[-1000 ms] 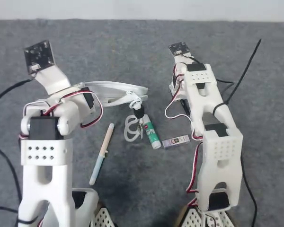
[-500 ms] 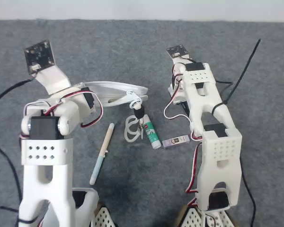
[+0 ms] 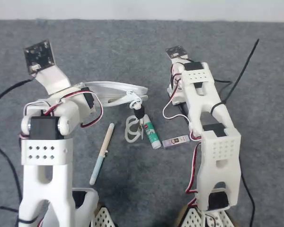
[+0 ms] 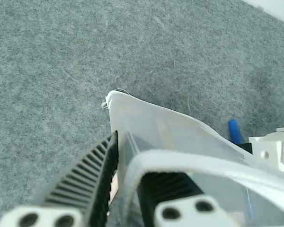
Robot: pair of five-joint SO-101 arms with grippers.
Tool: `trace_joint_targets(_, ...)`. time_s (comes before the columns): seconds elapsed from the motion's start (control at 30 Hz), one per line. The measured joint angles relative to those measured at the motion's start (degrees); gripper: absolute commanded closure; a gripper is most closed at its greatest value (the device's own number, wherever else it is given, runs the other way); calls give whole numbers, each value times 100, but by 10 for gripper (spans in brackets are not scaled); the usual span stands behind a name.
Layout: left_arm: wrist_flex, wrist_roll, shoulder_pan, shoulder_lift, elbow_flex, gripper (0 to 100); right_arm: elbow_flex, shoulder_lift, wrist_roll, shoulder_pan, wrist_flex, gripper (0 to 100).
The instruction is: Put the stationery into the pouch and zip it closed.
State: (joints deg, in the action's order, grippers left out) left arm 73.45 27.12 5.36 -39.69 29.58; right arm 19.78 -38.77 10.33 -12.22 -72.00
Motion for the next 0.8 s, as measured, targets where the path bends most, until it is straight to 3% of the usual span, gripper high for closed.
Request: trace_joint_targets(0.8,0,0,0,0,0,988,0,2532,-141,-862,-2409,991)
